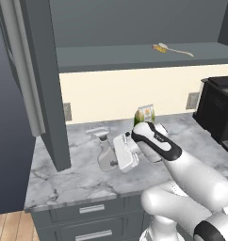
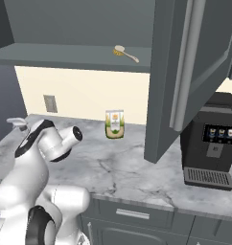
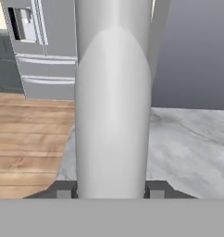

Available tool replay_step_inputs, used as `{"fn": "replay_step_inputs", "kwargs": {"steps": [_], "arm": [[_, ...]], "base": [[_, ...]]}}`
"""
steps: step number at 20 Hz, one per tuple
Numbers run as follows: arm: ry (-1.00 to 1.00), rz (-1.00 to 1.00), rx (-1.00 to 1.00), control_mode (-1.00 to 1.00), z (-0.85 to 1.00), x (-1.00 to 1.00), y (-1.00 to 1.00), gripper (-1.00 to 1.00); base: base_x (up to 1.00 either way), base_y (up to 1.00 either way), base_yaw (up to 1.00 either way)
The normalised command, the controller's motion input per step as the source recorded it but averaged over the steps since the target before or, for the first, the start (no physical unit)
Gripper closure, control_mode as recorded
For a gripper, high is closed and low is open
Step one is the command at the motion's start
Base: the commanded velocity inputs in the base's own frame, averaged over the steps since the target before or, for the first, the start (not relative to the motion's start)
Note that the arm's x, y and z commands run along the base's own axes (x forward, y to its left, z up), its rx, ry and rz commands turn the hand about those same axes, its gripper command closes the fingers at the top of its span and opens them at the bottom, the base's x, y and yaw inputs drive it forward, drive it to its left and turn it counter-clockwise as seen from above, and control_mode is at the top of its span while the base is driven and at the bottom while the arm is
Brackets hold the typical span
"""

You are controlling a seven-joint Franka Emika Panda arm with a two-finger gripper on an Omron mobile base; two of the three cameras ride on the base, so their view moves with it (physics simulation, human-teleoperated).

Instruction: Pick the spray and dish brush from the cabinet and place them on the counter.

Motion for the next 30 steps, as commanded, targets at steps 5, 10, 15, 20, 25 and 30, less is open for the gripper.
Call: {"fn": "replay_step_inputs", "kwargs": {"steps": [5,10,15,20,25,30], "arm": [[0.00,0.03,0.04,-1.00,-0.36,0.04,0.02,1.00],[0.00,0.03,0.04,-1.00,-0.38,0.04,0.01,1.00],[0.00,0.03,0.03,-1.00,-0.36,0.04,0.00,1.00],[0.00,0.02,0.03,-1.00,-0.37,0.01,0.03,1.00],[0.00,0.02,0.02,-1.00,-0.35,0.01,0.02,1.00],[0.00,0.01,0.01,-1.00,-0.30,0.00,0.03,1.00]], "base": [[0.00,0.00,0.00],[0.00,0.00,0.00],[0.00,0.00,0.00],[0.00,0.00,0.00],[0.00,0.00,0.00],[0.00,0.00,0.00]]}}
